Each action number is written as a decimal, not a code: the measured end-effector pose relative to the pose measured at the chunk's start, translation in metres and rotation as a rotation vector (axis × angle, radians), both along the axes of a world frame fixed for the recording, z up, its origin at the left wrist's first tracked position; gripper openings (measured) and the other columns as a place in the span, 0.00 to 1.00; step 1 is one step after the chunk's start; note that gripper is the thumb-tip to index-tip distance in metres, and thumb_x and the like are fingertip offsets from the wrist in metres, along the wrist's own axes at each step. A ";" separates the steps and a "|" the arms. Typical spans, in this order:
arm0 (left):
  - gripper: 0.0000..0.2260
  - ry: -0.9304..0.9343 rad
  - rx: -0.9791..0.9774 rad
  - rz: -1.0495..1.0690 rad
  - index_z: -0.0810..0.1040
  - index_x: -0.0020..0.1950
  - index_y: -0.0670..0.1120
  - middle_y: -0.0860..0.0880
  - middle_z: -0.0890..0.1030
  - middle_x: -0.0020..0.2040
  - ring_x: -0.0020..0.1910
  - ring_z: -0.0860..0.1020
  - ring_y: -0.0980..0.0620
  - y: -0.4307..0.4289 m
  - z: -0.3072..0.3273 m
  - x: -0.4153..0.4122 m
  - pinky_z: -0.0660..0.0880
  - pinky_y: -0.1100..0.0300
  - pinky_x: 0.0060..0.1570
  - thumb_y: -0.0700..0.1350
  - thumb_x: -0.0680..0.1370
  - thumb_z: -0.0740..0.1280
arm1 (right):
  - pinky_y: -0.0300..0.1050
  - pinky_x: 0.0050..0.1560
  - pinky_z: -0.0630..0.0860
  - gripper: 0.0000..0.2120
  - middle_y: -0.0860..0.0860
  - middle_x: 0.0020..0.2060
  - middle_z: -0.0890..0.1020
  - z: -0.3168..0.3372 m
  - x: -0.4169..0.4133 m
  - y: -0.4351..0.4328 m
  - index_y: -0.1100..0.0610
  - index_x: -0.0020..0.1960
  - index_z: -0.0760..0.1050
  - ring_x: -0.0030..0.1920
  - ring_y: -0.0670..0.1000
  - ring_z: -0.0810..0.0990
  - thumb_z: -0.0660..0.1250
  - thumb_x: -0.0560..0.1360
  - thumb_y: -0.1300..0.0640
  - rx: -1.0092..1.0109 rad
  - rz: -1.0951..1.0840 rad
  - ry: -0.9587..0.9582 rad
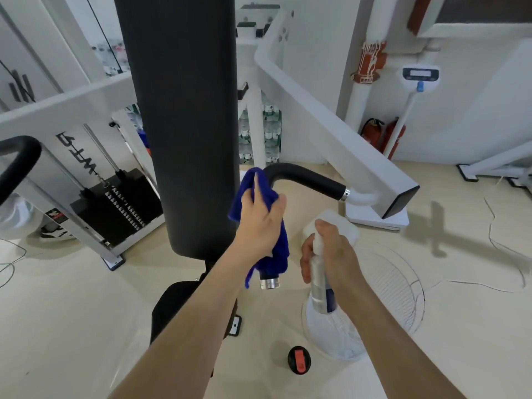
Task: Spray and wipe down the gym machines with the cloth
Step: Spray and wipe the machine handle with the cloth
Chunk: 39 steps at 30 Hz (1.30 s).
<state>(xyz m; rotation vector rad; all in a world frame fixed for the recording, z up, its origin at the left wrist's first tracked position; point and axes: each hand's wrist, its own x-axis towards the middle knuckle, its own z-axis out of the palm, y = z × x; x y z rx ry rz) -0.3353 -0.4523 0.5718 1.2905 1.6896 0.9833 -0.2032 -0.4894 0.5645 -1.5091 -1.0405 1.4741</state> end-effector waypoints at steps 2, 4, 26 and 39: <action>0.27 0.447 0.201 -0.129 0.51 0.79 0.50 0.43 0.60 0.72 0.62 0.69 0.45 0.018 -0.001 0.001 0.73 0.50 0.58 0.52 0.82 0.57 | 0.45 0.34 0.71 0.28 0.58 0.21 0.74 0.002 0.003 0.007 0.59 0.26 0.70 0.22 0.53 0.72 0.53 0.80 0.46 0.010 0.022 0.027; 0.27 0.838 0.293 -0.208 0.50 0.79 0.51 0.42 0.57 0.75 0.69 0.62 0.42 0.037 0.003 -0.002 0.69 0.47 0.62 0.53 0.82 0.56 | 0.46 0.34 0.71 0.29 0.59 0.21 0.73 0.003 0.002 0.012 0.60 0.25 0.70 0.22 0.54 0.72 0.53 0.80 0.46 0.027 0.037 0.047; 0.20 1.369 0.446 -0.580 0.67 0.68 0.53 0.49 0.77 0.57 0.53 0.76 0.48 0.095 0.024 0.027 0.72 0.53 0.49 0.56 0.78 0.63 | 0.45 0.34 0.70 0.29 0.60 0.22 0.74 -0.001 0.045 0.041 0.59 0.25 0.70 0.23 0.54 0.72 0.54 0.80 0.46 0.090 0.026 0.075; 0.31 0.120 -0.202 0.114 0.54 0.71 0.55 0.55 0.75 0.47 0.42 0.78 0.56 -0.055 -0.026 0.019 0.76 0.61 0.39 0.44 0.75 0.68 | 0.45 0.32 0.72 0.27 0.58 0.22 0.73 0.016 0.008 0.021 0.60 0.28 0.69 0.24 0.55 0.71 0.55 0.78 0.44 -0.027 0.030 0.108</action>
